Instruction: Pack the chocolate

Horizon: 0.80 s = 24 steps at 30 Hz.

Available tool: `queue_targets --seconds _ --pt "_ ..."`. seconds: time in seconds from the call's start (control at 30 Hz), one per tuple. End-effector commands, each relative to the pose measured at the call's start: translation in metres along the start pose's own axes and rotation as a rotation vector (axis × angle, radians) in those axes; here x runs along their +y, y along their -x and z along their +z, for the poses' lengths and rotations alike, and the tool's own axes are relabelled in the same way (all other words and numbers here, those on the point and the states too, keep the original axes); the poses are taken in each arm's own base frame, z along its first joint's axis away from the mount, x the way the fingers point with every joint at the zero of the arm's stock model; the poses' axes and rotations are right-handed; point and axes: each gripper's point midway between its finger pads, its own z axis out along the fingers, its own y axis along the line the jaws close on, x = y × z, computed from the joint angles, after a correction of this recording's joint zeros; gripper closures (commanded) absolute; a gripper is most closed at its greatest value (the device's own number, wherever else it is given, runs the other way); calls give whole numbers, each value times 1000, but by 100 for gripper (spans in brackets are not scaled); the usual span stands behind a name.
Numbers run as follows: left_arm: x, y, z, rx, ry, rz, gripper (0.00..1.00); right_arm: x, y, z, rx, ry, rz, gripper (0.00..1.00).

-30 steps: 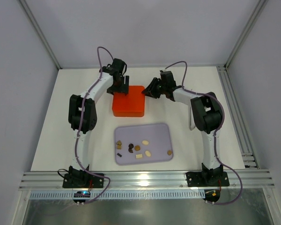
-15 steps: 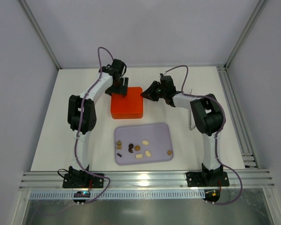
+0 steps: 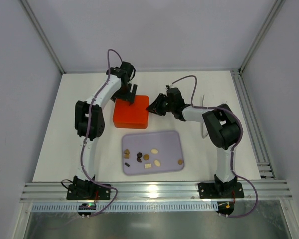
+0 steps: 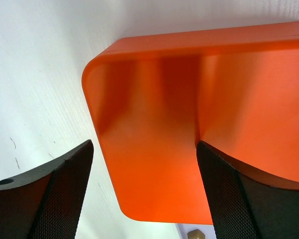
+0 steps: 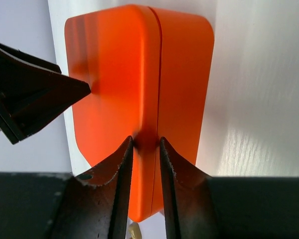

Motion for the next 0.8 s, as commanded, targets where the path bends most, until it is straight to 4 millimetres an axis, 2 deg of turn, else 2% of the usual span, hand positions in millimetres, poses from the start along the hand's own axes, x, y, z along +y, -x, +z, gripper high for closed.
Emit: queue_targets --seconds 0.0,0.1,0.23,0.4,0.6,0.77 --pt "-15 -55 57 242 9 90 16 2 -35 -5 83 -11 -17 71" --pt "-17 -42 57 214 -2 100 15 5 -39 -5 91 -7 -27 70" --pt "-26 -23 58 172 -41 88 14 16 -58 0 128 10 -44 70" --pt "-38 -15 58 152 -79 79 14 30 -67 3 138 25 -62 68" --pt "-60 -18 60 148 -131 102 14 38 -62 8 125 30 -67 66" --pt "-67 -10 54 108 -160 92 14 56 -54 2 107 75 -97 61"
